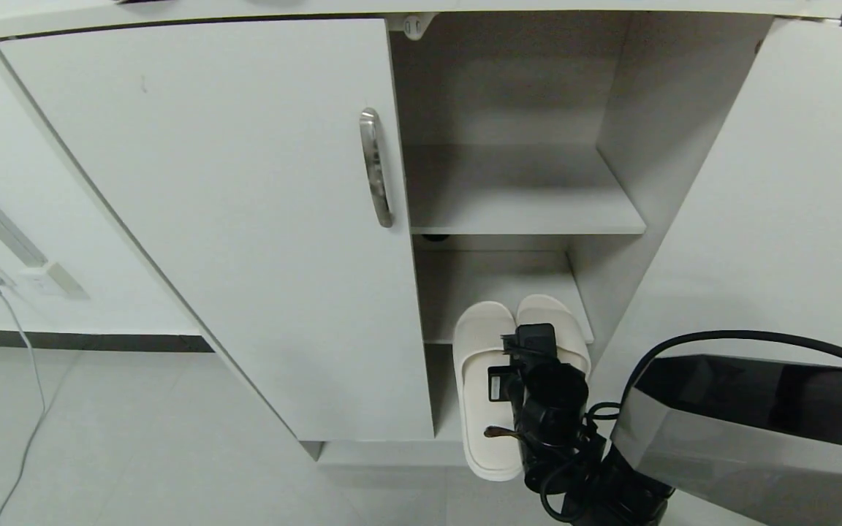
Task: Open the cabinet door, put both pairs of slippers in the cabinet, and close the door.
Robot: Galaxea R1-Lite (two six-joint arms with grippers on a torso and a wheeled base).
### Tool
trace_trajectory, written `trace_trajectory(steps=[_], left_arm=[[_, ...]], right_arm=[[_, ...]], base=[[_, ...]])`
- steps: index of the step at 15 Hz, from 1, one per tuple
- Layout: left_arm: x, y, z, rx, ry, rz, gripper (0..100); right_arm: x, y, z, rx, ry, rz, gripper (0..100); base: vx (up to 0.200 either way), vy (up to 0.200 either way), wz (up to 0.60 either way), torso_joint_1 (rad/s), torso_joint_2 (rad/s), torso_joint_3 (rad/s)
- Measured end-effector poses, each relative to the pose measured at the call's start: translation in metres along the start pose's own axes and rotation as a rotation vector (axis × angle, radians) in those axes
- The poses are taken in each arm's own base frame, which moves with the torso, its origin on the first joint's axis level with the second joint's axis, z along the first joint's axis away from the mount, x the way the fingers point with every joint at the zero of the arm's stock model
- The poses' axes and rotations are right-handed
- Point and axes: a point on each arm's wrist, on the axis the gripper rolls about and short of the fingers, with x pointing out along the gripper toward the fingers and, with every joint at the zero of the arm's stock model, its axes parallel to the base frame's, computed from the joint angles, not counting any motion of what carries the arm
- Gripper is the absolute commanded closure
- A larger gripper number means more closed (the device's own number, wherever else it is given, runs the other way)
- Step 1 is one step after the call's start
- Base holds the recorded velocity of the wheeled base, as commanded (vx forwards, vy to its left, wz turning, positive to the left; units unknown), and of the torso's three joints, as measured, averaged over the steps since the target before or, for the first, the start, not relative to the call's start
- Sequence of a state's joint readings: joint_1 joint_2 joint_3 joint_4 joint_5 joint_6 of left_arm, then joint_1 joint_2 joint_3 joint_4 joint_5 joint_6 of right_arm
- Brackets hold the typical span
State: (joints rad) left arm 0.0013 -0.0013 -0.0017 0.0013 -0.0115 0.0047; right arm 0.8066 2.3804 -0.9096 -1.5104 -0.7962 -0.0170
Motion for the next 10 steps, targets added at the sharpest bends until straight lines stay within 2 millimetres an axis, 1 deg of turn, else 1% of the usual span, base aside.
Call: trace_trajectory(steps=[4, 8, 10], left_arm=[[0.000, 0.000, 0.000, 0.000, 0.000, 0.001, 100], [0.000, 0.000, 0.000, 0.000, 0.000, 0.001, 100], [0.000, 0.000, 0.000, 0.001, 0.000, 0.001, 100]], right_arm=[[0.007, 0.000, 0.001, 0.000, -0.001, 0.031, 100], [0.036, -0.001, -0.001, -0.053, 0.061, 0.037, 100], [0.052, -0.001, 0.003, -0.060, 0.089, 0.023, 100]], base=[[0.000, 0.000, 0.00, 0.000, 0.00, 0.000], [0.000, 0.000, 0.00, 0.000, 0.00, 0.000], [0.000, 0.000, 0.00, 0.000, 0.00, 0.000]])
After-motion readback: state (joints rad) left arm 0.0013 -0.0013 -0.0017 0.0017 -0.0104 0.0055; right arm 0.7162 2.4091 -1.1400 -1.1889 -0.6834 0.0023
